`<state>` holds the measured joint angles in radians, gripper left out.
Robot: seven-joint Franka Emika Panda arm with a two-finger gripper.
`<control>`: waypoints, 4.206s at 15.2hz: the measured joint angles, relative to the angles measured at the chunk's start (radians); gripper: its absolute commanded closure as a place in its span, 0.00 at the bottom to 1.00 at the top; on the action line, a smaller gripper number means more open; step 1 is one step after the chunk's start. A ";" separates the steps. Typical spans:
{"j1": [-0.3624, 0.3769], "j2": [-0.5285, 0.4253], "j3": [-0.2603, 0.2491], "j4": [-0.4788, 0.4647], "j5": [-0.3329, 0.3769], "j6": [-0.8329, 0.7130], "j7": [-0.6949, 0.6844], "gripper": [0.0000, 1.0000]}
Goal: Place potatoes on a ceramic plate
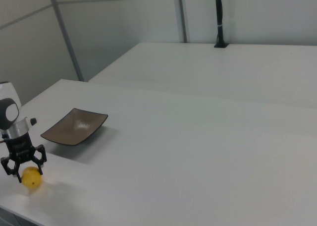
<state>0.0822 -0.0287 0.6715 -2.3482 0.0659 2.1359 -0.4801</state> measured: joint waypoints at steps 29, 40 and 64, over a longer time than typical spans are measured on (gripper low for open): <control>-0.078 0.220 -0.086 0.415 -0.110 0.127 0.645 0.00; -0.081 0.198 -0.123 0.435 -0.111 -0.009 0.648 0.00; -0.134 0.010 -0.563 0.581 -0.022 -0.279 0.562 0.00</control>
<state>-0.0521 -0.0187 0.1084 -1.7674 0.0438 1.8564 0.0824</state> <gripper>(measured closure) 0.000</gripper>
